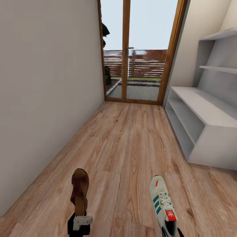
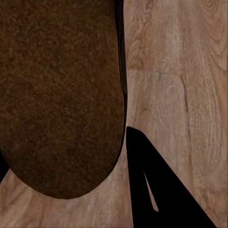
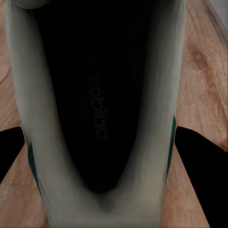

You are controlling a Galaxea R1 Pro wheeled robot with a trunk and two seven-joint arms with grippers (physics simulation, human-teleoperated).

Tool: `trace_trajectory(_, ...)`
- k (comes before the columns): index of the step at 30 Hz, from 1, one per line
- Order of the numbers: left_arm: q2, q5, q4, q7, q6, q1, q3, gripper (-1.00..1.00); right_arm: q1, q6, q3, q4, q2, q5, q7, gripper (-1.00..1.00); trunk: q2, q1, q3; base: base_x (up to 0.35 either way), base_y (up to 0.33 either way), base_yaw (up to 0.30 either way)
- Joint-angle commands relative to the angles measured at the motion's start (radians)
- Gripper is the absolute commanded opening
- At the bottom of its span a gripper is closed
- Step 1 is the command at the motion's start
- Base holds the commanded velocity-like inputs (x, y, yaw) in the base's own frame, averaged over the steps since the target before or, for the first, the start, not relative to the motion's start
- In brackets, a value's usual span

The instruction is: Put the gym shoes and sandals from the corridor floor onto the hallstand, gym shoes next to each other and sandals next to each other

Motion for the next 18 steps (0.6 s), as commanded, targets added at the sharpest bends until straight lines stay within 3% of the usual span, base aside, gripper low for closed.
trace_trajectory(1,-0.001,-0.014,0.000,0.006,-0.002,0.000,0.002,-1.00,-0.001,-0.003,-0.007,0.000,0.001,0.010,0.000,-1.00,0.000,0.000,-0.001,0.339,0.000,0.000)
trace_trajectory(18,-0.001,-0.014,0.001,0.006,-0.002,0.000,0.002,-1.00,-0.001,-0.003,-0.007,0.001,0.001,0.010,0.000,-1.00,0.000,0.000,-0.001,0.339,0.016,0.000)
